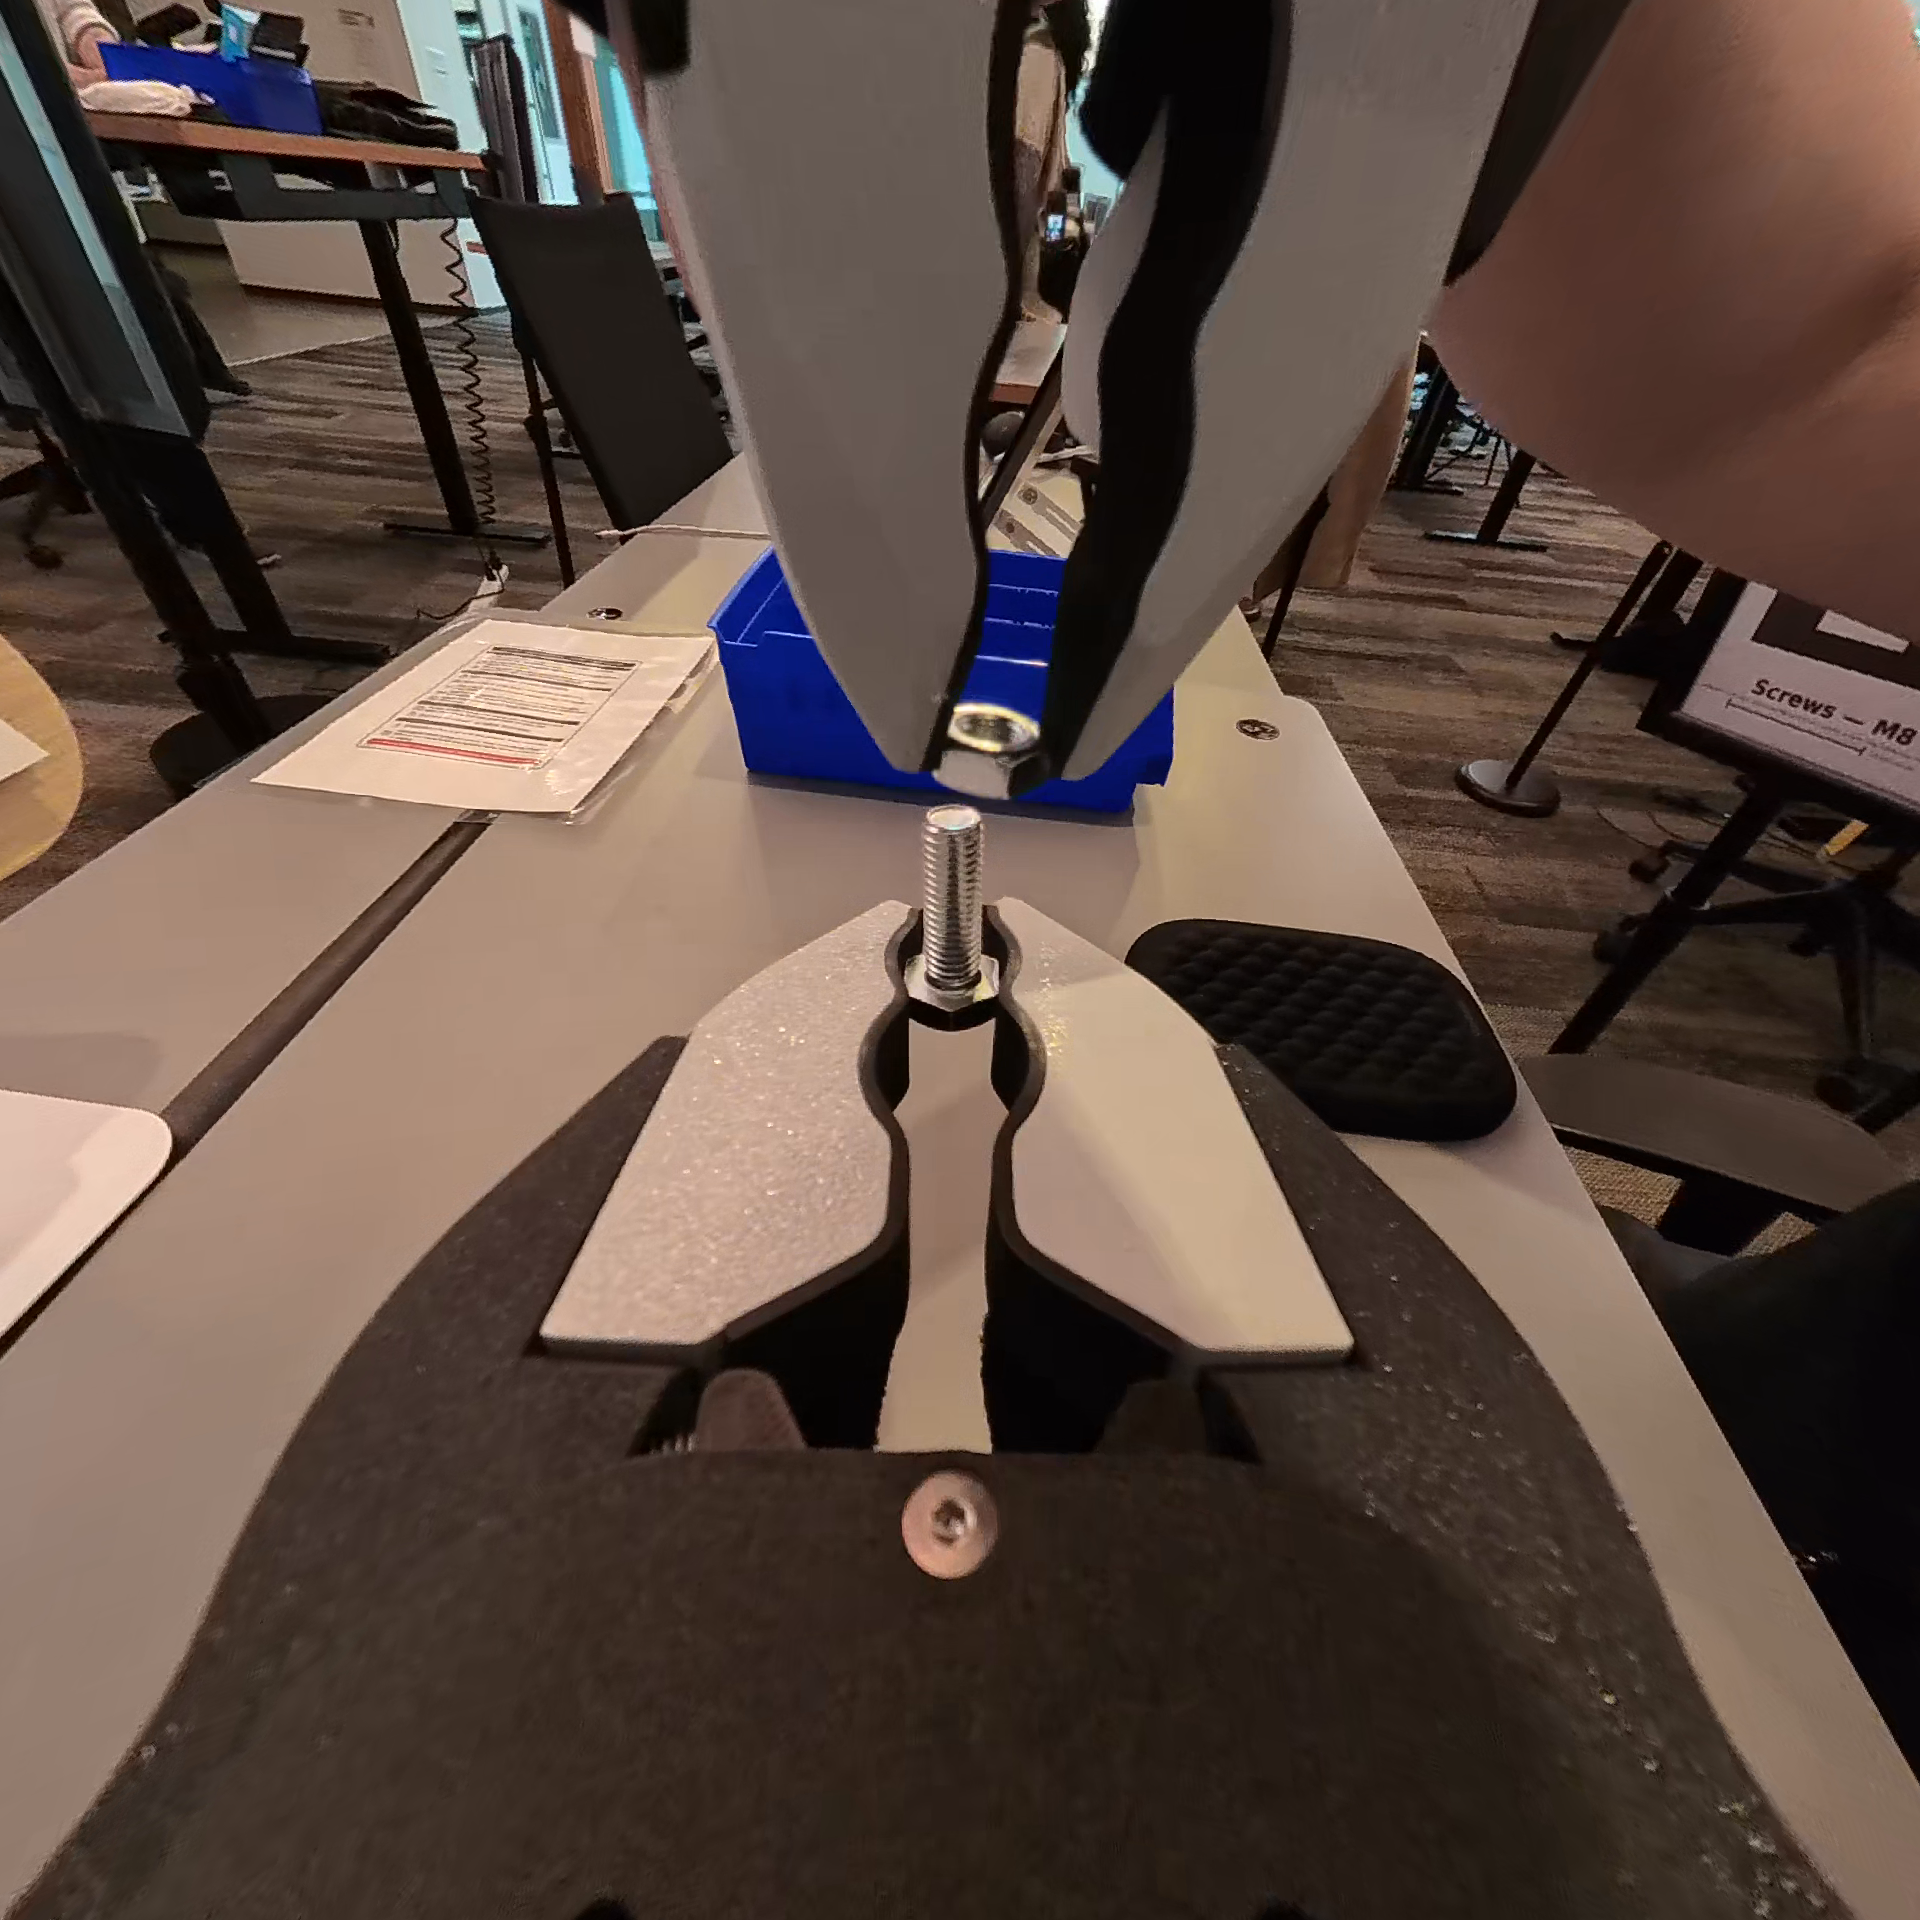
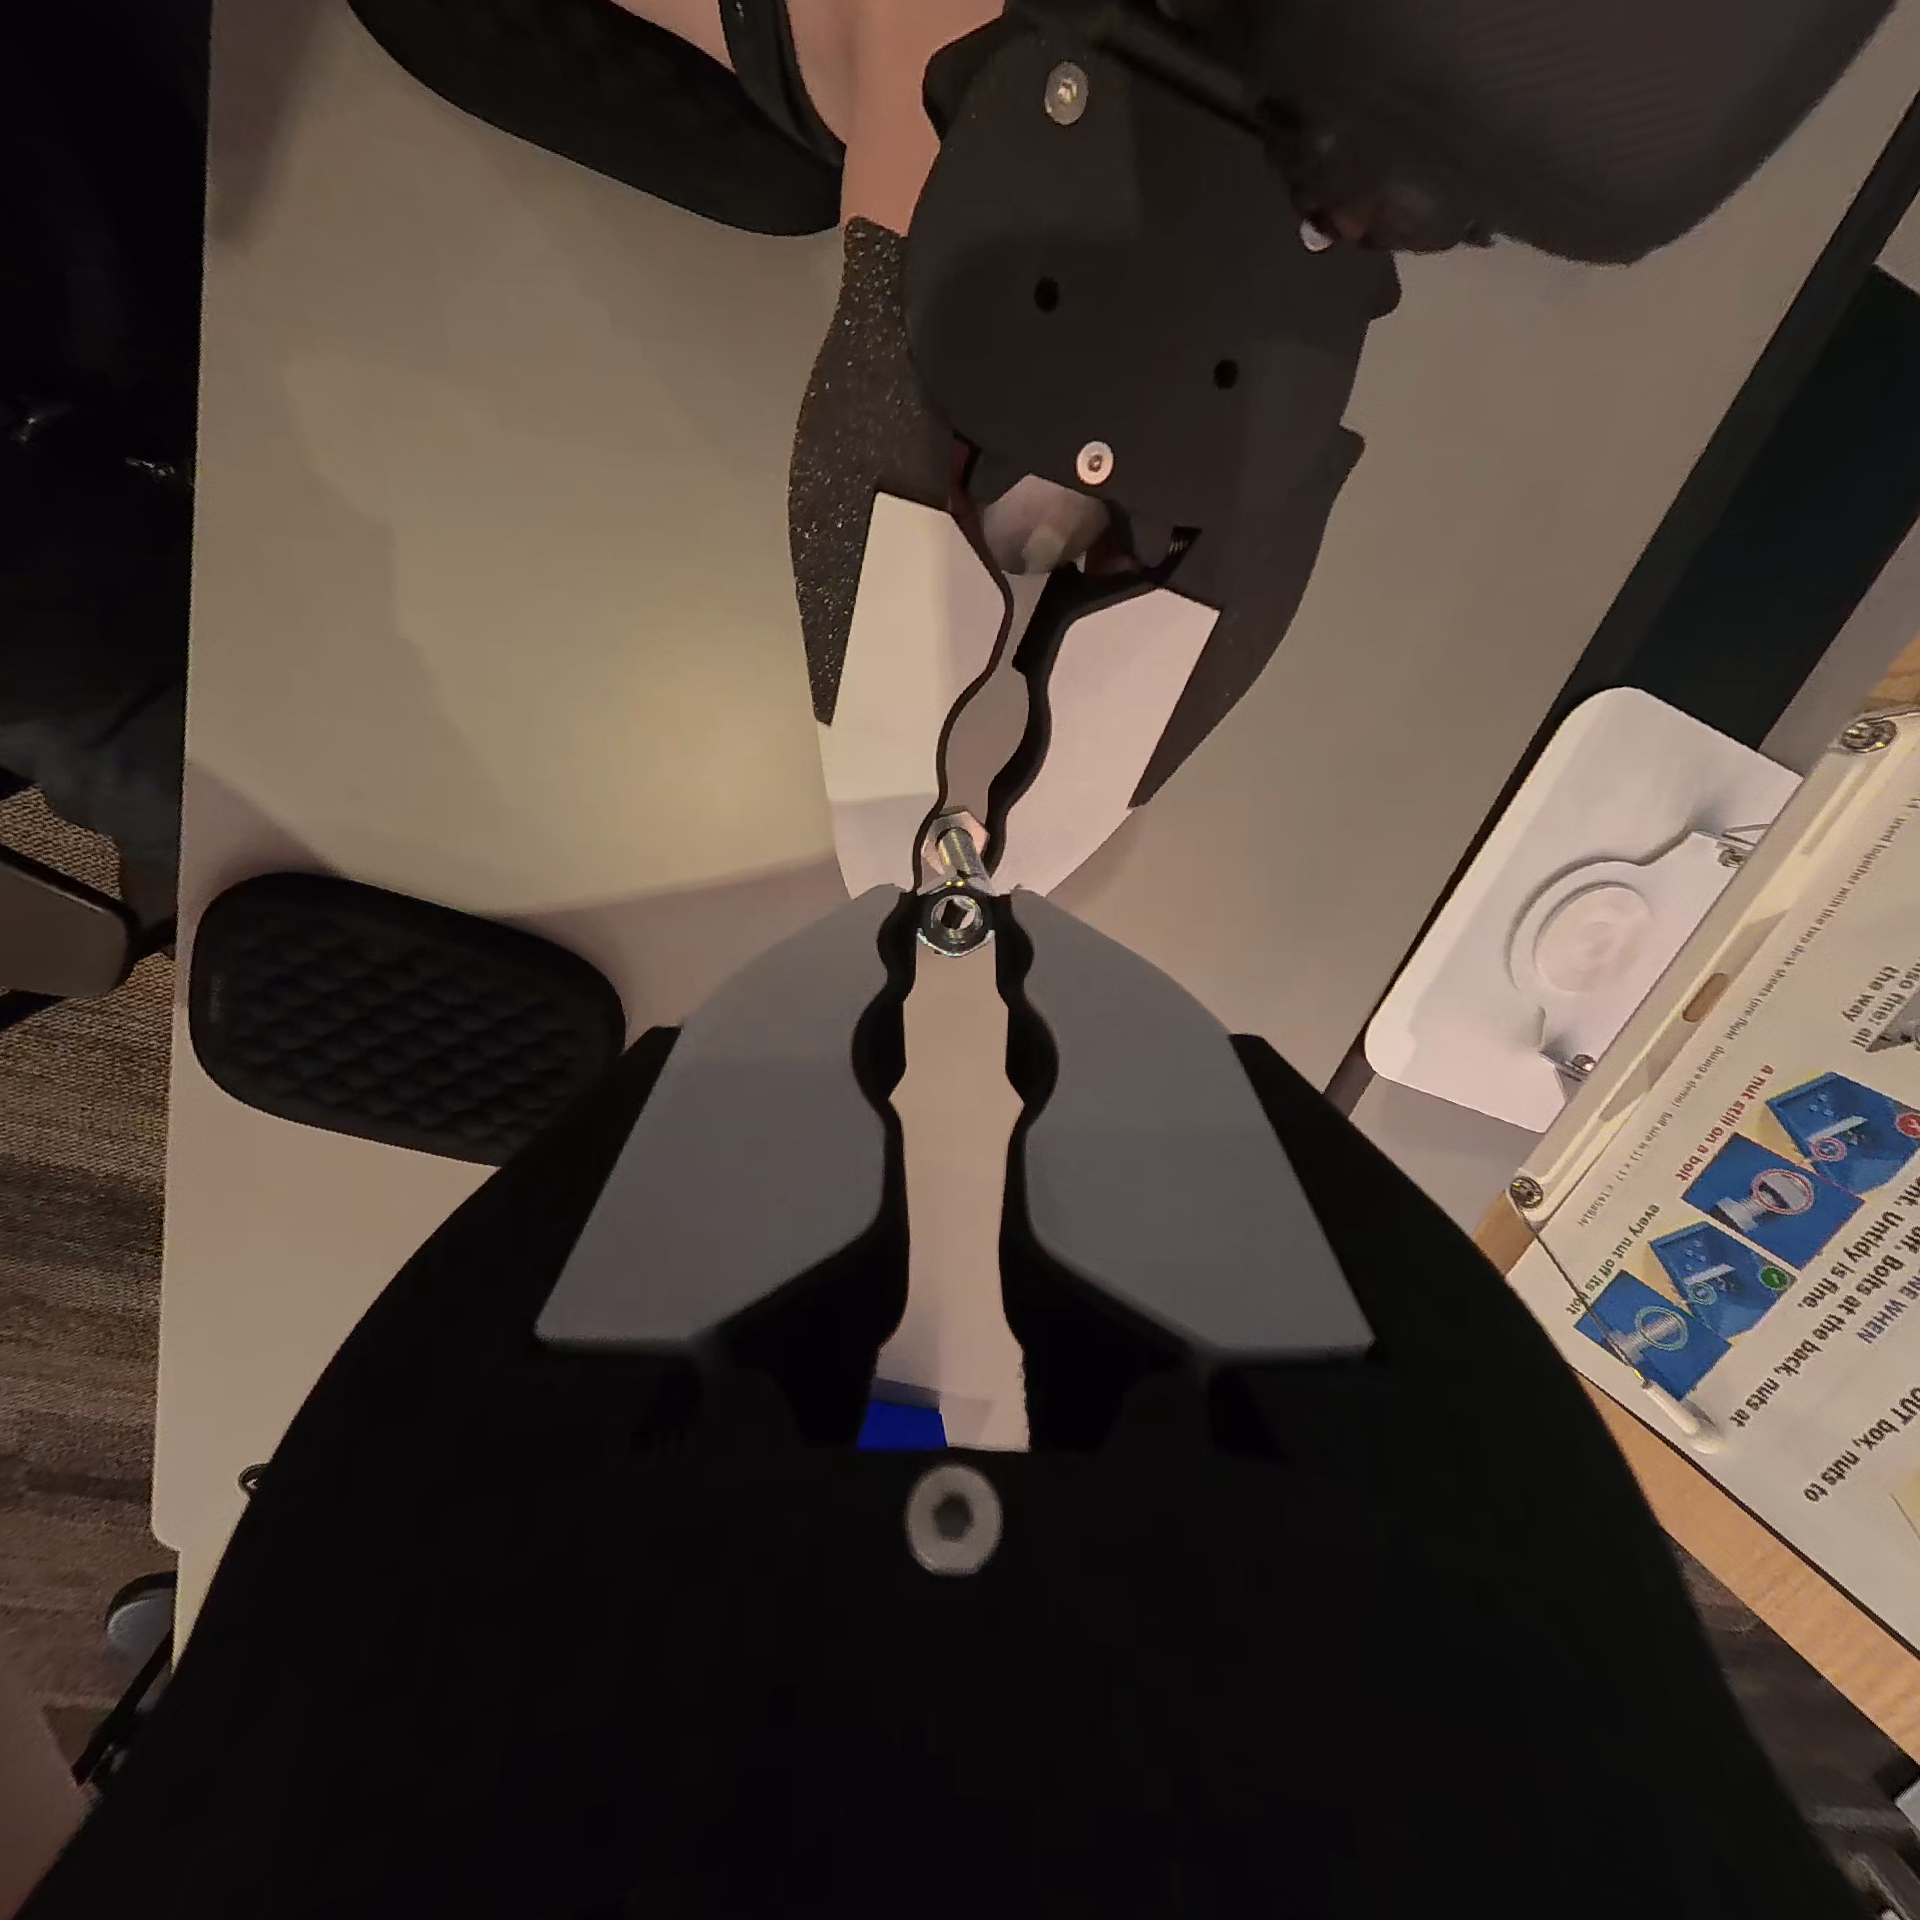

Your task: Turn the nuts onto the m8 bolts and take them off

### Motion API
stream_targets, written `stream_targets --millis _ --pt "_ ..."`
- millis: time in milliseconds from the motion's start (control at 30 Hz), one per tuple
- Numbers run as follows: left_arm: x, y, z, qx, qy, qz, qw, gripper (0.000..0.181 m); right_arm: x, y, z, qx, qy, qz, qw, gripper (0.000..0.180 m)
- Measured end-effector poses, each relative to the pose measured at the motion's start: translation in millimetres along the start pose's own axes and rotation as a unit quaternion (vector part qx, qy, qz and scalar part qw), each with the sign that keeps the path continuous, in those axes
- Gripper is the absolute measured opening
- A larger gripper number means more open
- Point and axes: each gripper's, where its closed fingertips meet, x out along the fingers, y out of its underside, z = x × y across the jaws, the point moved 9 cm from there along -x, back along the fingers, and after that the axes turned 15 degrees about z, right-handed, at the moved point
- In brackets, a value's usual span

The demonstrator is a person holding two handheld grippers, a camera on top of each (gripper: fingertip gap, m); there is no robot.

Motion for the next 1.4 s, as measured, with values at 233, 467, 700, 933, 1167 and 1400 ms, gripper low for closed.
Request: stream_targets --millis 233,467,700,933,1167,1400 --pt "-0.5 -1.2 -2.6 0.007 0.007 0.002 1.0 0.011 0.5 -1.8 1.5 -0.006 -0.002 0.003 1.0 0.014" --pt "-2.1 -2.7 -5.3 0.019 0.009 0.002 1.0 0.011 0.8 -4.9 2.0 -0.012 -0.007 0.0 1.0 0.014" --pt "-4.4 -4.1 -7.6 0.035 0.0 0.003 0.999 0.011 -0.4 -6.3 1.3 -0.006 -0.019 -0.002 1.0 0.014" --pt "-4.9 -4.0 -1.9 0.01 -0.025 0.007 1.0 0.011 2.2 -1.8 -4.6 0.053 -0.017 -0.019 0.998 0.014" --pt "-6.6 -3.8 5.0 -0.021 -0.062 0.012 0.998 0.011 7.5 3.6 -12.2 0.14 -0.017 -0.063 0.988 0.014" --pt "-4.0 -3.7 6.0 -0.02 -0.106 0.045 0.993 0.01 12.6 6.9 -12.8 0.186 -0.019 -0.057 0.981 0.014"
